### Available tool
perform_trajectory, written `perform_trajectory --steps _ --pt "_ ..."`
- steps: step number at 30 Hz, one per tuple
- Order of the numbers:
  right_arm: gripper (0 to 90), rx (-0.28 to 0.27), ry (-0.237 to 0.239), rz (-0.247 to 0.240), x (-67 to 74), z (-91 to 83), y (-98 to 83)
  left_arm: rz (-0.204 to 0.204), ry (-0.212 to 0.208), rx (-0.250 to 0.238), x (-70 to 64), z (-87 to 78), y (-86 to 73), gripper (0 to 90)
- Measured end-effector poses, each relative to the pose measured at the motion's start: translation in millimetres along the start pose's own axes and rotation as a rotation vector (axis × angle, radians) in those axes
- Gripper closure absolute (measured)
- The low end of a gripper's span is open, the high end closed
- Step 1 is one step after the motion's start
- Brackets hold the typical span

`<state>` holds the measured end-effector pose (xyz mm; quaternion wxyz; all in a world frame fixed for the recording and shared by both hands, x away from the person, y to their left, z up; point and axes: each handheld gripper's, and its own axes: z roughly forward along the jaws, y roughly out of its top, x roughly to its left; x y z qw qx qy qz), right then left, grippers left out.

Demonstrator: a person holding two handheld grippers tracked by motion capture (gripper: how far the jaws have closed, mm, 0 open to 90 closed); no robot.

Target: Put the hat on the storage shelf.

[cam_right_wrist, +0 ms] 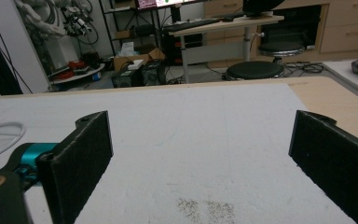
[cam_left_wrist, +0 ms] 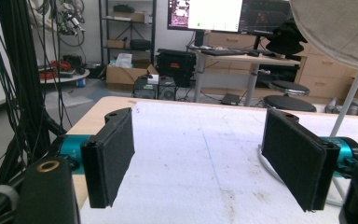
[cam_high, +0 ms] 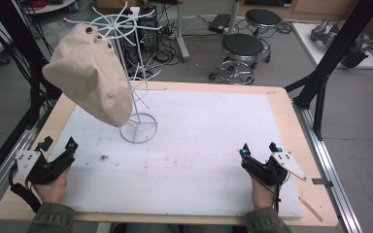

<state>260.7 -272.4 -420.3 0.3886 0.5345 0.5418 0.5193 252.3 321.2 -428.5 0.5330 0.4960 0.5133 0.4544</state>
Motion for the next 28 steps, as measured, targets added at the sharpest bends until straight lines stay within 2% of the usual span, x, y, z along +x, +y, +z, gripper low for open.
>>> perform_trajectory --steps 10,13,18,28 --pt "5.1 0.011 0.01 -0.001 0.2 0.7 -0.8 0.006 -0.003 0.008 -0.8 -0.7 -2.1 25.6" --pt "5.1 0.012 0.01 -0.002 0.1 1.1 -0.9 -0.008 -0.003 0.006 -0.2 -0.7 -2.5 25.7" --pt "5.1 0.02 0.014 -0.006 -0.2 2.5 -1.4 -0.008 -0.002 0.008 0.1 -1.5 -2.9 25.7" --pt "5.1 0.028 0.016 -0.002 -0.2 3.5 -1.8 0.0 -0.02 0.016 -3.3 -3.2 -4.4 25.7"
